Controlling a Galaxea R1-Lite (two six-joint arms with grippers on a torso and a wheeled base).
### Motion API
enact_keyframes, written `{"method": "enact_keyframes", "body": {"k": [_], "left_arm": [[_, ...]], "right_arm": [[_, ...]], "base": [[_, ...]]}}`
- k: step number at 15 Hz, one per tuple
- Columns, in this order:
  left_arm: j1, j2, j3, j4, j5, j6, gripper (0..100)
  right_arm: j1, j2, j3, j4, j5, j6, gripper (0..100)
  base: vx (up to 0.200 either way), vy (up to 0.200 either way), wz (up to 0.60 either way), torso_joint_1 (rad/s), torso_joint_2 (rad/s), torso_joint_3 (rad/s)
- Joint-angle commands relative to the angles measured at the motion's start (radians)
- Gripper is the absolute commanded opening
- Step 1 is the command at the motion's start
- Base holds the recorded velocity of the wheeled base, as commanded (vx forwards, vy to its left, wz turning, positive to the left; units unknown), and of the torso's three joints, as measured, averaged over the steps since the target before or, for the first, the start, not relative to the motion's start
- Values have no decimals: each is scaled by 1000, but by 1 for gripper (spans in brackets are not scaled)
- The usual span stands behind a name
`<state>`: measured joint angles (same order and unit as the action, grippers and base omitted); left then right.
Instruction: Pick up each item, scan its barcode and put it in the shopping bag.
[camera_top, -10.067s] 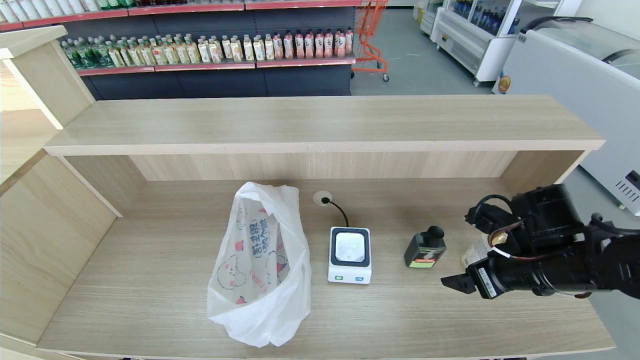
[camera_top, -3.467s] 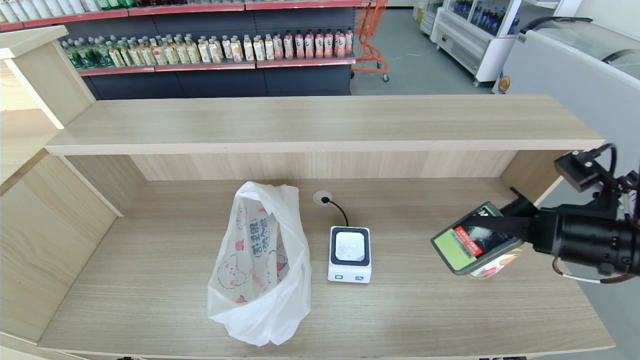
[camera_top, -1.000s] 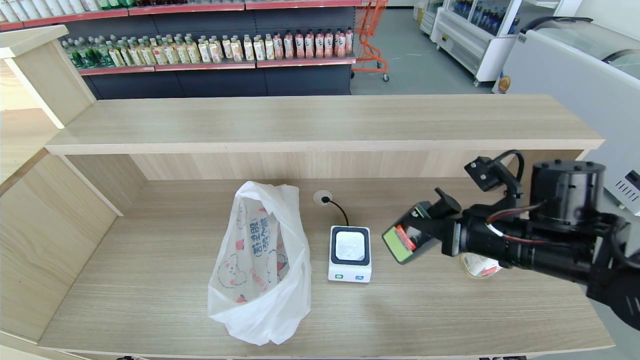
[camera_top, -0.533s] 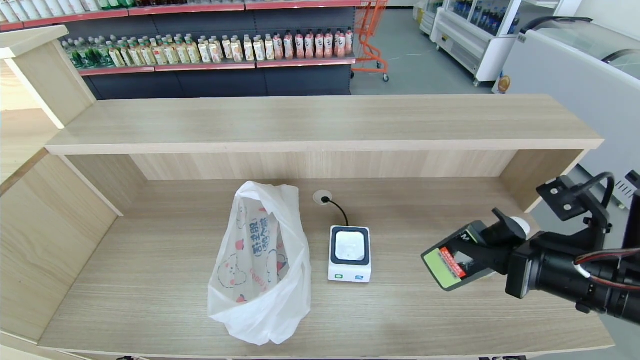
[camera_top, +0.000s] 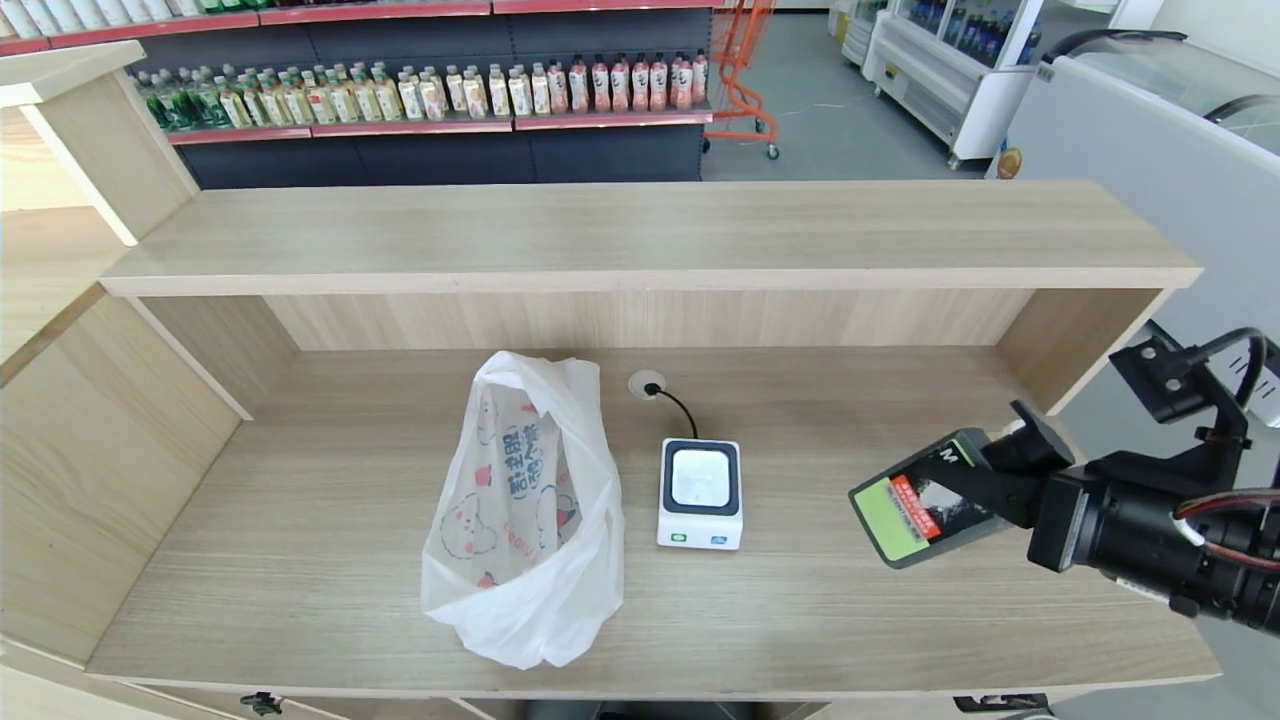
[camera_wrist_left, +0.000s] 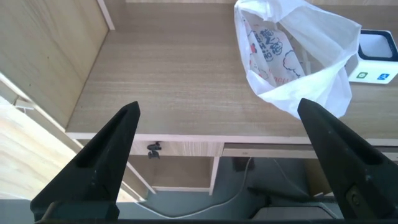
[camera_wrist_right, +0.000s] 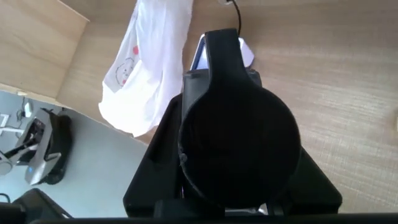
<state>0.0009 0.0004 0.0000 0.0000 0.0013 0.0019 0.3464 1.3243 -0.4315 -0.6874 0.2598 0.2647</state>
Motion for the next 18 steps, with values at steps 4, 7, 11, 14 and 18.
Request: {"method": "enact_keyframes", "body": {"k": [4,7,11,14,18], "left_arm": [[2,0,0,0,0,3,100],[1,0,0,0,-1,0,100],[2,0,0,0,-1,1,100],[1,0,0,0,-1,1,100],[1,0,0,0,0,0,100]], "right_arm": [[-17,-27,-84,131,1,71,0],[-15,-28,-144,181,1,125,0],[-15,-16,-168,190,7,149,0],[-10,0,-184,190,10,168,0],[13,73,-248,206,10,189,0]], "base": [[0,0,0,0,0,0],[0,133,0,19,5,5],[0,200,0,5,-1,7],[0,200,0,9,10,-2],[0,50,0,-3,1,2]]}}
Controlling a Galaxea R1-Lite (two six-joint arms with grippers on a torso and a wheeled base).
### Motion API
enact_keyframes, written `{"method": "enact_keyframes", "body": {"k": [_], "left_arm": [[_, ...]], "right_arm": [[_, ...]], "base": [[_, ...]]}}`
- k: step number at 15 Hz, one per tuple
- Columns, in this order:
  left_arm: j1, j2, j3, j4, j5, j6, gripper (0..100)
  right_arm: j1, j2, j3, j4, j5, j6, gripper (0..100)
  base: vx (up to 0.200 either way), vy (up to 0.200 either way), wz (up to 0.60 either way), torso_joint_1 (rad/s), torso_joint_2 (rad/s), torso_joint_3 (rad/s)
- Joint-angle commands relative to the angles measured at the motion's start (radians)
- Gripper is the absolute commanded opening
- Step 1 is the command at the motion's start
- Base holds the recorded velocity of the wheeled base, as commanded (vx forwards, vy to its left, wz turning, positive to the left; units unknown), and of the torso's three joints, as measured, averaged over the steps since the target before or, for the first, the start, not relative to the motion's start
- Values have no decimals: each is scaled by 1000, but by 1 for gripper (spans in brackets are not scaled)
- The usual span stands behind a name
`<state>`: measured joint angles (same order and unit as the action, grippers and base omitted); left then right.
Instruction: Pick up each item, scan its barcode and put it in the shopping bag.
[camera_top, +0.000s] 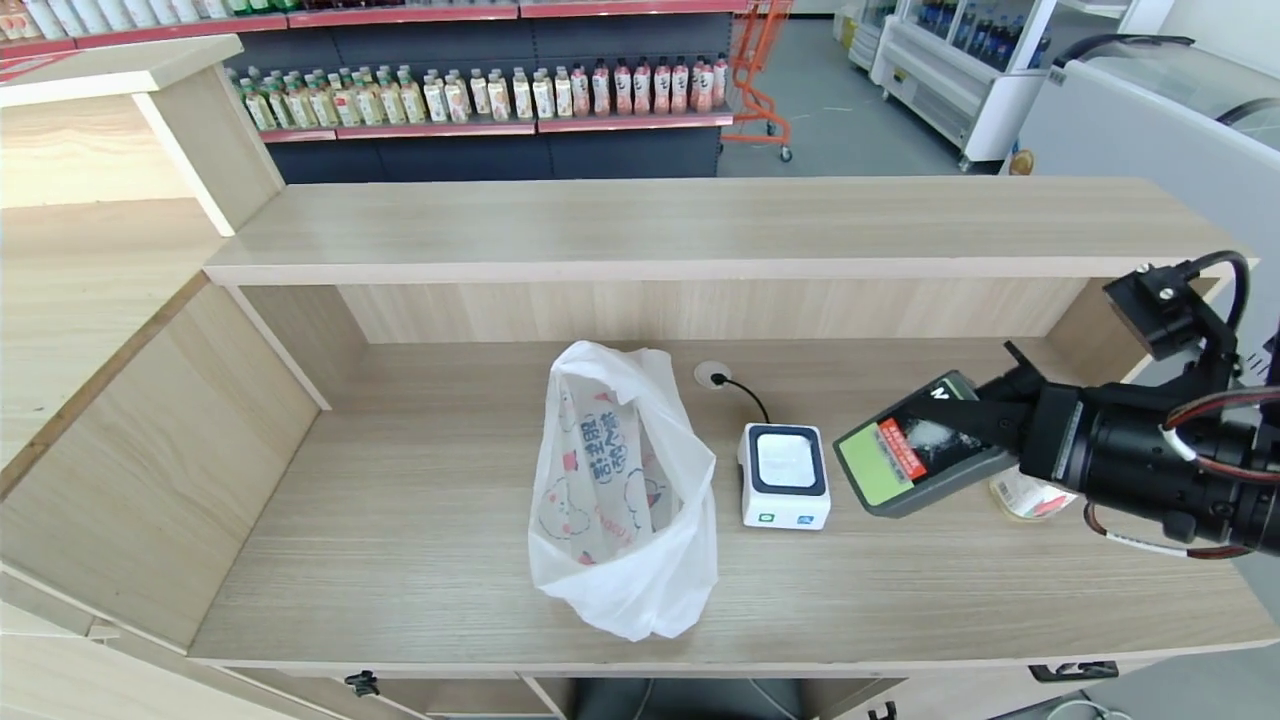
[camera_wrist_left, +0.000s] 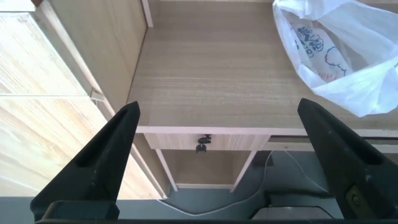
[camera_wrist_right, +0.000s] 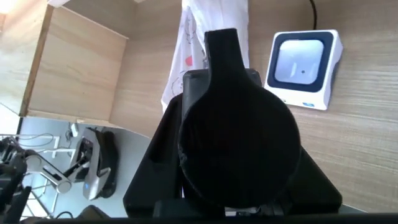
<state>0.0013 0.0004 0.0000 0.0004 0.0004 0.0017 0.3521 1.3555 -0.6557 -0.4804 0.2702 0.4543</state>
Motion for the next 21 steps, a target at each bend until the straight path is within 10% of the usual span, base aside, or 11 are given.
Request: {"method": "enact_keyframes", "body": {"k": [1,21], "left_arm": [[0,0,0,0,1,0,100],[2,0,0,0,1,0,100]], "right_arm": [[16,70,-44,-1,0,0,0],[199,636,-429,-23,-19,-307,0]], "base": [[0,0,0,0,0,0],[0,0,0,0,0,0]]}}
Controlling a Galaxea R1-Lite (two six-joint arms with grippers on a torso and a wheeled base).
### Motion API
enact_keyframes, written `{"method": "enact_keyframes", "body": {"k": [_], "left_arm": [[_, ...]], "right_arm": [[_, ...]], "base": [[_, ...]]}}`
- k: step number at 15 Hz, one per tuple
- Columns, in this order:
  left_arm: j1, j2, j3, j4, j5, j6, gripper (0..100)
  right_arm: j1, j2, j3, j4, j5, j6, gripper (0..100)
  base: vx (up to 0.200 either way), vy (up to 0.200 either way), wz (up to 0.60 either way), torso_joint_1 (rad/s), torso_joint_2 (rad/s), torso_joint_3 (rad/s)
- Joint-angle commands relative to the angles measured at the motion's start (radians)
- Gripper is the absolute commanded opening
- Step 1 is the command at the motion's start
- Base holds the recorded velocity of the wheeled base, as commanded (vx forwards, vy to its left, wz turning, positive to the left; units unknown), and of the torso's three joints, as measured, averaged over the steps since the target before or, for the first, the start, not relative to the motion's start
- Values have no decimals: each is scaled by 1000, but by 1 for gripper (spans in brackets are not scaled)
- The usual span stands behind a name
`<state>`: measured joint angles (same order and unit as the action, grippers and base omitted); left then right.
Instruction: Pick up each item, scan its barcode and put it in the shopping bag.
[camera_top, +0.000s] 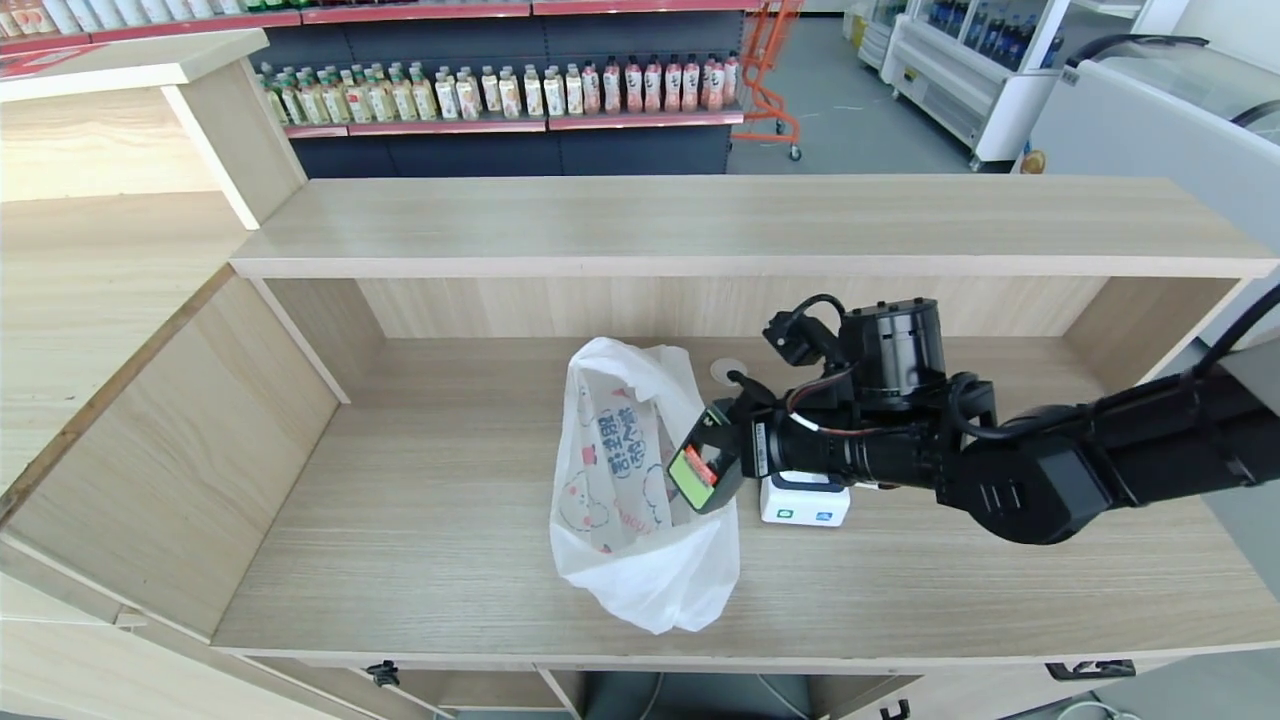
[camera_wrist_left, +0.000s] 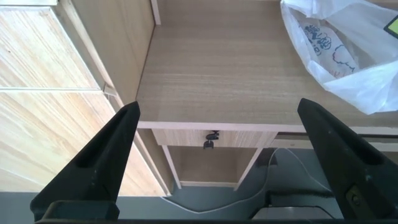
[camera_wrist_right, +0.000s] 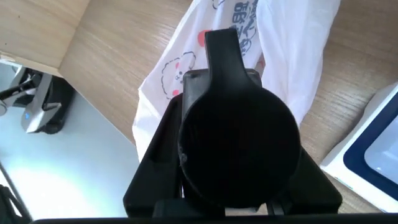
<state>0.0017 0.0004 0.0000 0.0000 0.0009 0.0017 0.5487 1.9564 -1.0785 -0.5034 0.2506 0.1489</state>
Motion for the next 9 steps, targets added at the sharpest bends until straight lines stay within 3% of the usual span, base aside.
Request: {"method": "enact_keyframes", "body": {"k": [1,3,7,9], "left_arm": [[0,0,0,0,1,0,100],[0,0,0,0,1,0,100],[0,0,0,0,1,0,100],[0,0,0,0,1,0,100]], "right_arm": [[0,62,-3,-21,1,-23,0],[-3,95,8,-55,-7,-69,0],[-35,191,46,-164,-45,-289,0],[-27,222,42,-216,-45,-299,0]], "base": [[0,0,0,0,0,0],[0,0,0,0,0,0],[0,0,0,0,0,0],[0,0,0,0,0,0]]}}
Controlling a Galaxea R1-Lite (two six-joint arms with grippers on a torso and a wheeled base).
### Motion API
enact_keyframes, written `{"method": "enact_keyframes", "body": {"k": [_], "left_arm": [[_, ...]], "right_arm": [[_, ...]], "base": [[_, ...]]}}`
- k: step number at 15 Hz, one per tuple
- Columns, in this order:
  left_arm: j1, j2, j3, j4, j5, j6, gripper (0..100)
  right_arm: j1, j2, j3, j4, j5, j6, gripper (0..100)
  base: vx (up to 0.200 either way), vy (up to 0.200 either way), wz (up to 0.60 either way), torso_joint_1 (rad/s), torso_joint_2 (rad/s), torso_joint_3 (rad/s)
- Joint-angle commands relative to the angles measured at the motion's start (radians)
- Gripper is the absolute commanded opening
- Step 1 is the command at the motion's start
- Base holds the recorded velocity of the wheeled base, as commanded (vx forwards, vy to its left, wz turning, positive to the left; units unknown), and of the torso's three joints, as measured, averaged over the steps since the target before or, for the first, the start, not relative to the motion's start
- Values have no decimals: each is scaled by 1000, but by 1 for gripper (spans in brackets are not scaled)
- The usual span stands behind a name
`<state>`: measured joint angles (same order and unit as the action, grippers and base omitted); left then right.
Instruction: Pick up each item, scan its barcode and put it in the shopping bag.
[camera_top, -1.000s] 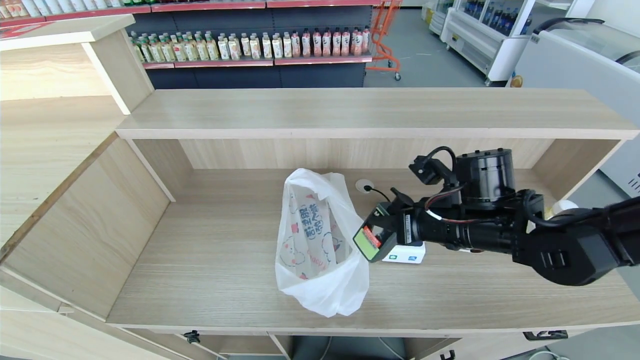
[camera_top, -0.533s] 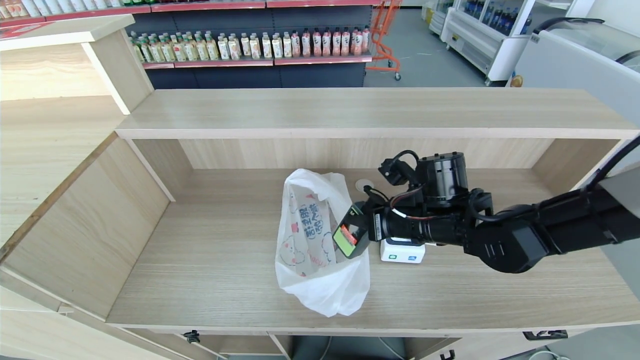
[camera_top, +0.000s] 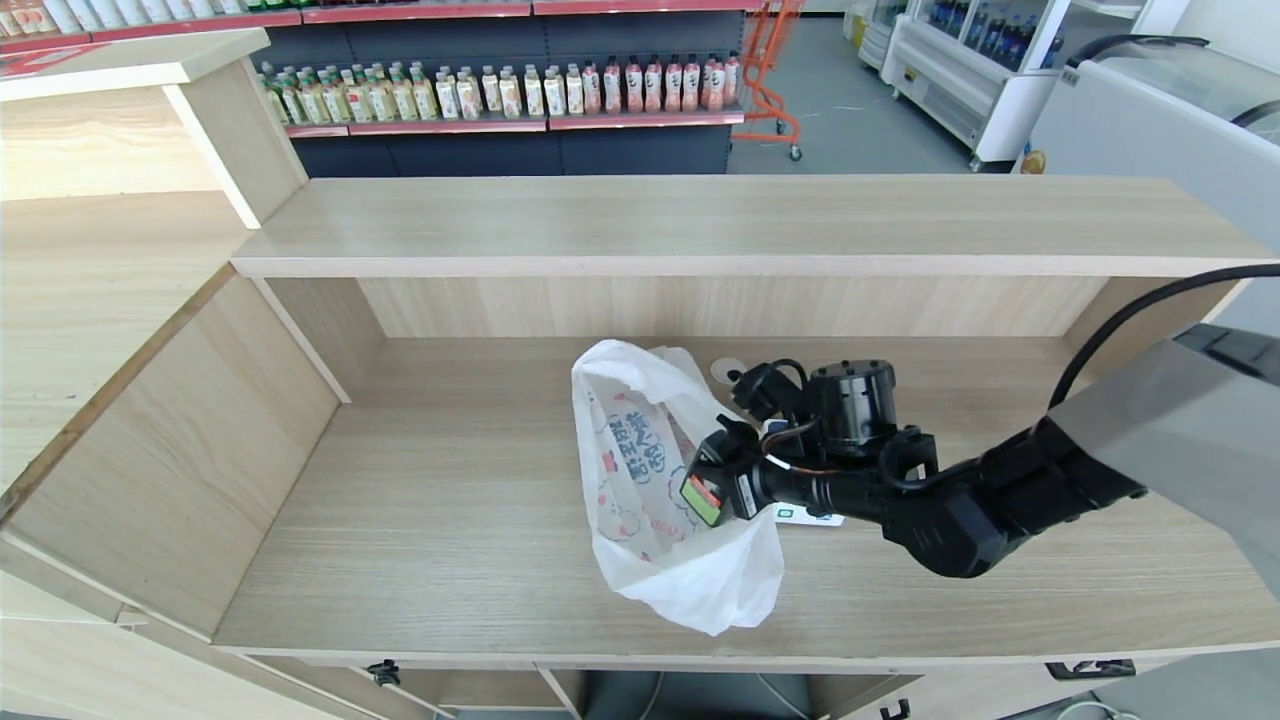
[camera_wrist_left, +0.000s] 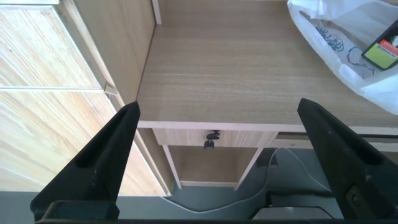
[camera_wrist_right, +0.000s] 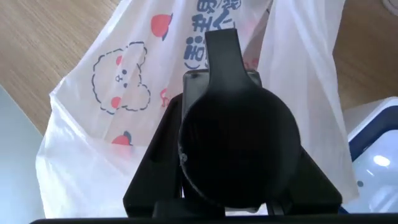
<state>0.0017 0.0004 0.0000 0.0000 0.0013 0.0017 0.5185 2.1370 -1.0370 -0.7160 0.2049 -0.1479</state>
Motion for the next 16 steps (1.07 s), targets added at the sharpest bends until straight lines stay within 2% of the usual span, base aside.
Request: {"method": "enact_keyframes", "body": {"k": [1,2,3,4,7,11,13,16], "left_arm": [[0,0,0,0,0,0,100],[0,0,0,0,0,0,100],[0,0,0,0,0,0,100],[0,0,0,0,0,0,100],[0,0,0,0,0,0,100],[0,0,0,0,0,0,100],[0,0,0,0,-1,0,100],[0,0,0,0,0,0,100]], "right_arm": [[8,54,0,-25,1,1,0],[12,63,3,-49,1,5,0],[12,72,8,-66,2,8,100],[12,72,9,-73,4,13,100],[11,38,11,-80,7,172,100],[-6,-85,11,-65,4,565,100],[-28,-170,12,21,7,709,100],[-74,-299,22,132,7,821,100]], "base": [[0,0,0,0,0,0],[0,0,0,0,0,0],[0,0,0,0,0,0],[0,0,0,0,0,0],[0,0,0,0,0,0],[0,0,0,0,0,0],[0,0,0,0,0,0],[0,0,0,0,0,0]]}}
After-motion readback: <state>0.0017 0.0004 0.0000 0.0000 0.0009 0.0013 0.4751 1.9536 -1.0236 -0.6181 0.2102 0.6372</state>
